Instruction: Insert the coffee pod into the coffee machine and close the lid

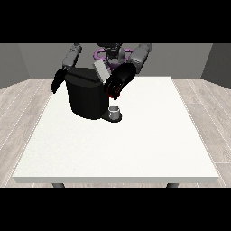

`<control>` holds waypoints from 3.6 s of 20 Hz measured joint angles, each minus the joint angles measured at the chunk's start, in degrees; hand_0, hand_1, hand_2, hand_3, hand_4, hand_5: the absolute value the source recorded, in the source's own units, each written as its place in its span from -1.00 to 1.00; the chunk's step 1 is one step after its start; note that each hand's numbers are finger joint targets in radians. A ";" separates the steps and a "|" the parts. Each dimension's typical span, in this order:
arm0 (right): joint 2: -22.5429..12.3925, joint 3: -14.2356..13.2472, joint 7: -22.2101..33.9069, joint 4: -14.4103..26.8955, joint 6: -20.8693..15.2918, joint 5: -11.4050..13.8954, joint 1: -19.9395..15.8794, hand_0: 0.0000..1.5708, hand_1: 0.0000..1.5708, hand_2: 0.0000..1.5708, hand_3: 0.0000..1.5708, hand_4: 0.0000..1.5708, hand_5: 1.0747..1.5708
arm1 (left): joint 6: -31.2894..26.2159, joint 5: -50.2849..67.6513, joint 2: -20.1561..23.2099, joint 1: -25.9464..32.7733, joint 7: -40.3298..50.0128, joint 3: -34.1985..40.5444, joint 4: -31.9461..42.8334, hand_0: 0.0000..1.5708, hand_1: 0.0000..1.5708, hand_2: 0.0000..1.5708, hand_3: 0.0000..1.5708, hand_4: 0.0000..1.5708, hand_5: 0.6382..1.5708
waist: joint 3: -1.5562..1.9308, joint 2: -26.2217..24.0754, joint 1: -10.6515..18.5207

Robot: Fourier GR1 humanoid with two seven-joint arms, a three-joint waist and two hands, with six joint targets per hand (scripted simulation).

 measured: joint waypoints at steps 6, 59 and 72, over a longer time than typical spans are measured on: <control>-0.72 -0.85 -0.45 1.04 0.90 -0.77 1.35 -1.00 -1.00 -1.00 -1.00 -0.89 1.00 | -0.28 0.03 -0.51 1.11 0.15 0.35 0.73 -1.00 -1.00 -0.62 -0.75 -1.00 1.00 | -0.02 -1.97 0.76; -5.94 -8.58 2.69 5.62 13.57 -13.79 4.96 -1.00 -1.00 -1.00 -1.00 -0.88 1.00 | -6.24 40.76 -30.87 52.70 6.88 7.66 -24.06 -1.00 -1.00 -1.00 -1.00 -0.64 1.00 | -0.13 -32.05 29.42; -5.26 -7.43 3.74 11.76 13.31 -14.69 -3.74 -1.00 -1.00 -1.00 -1.00 -1.00 1.00 | -4.69 45.35 -29.01 58.47 9.66 4.03 -38.18 -1.00 -1.00 -1.00 -1.00 -0.52 1.00 | -0.12 -25.05 28.69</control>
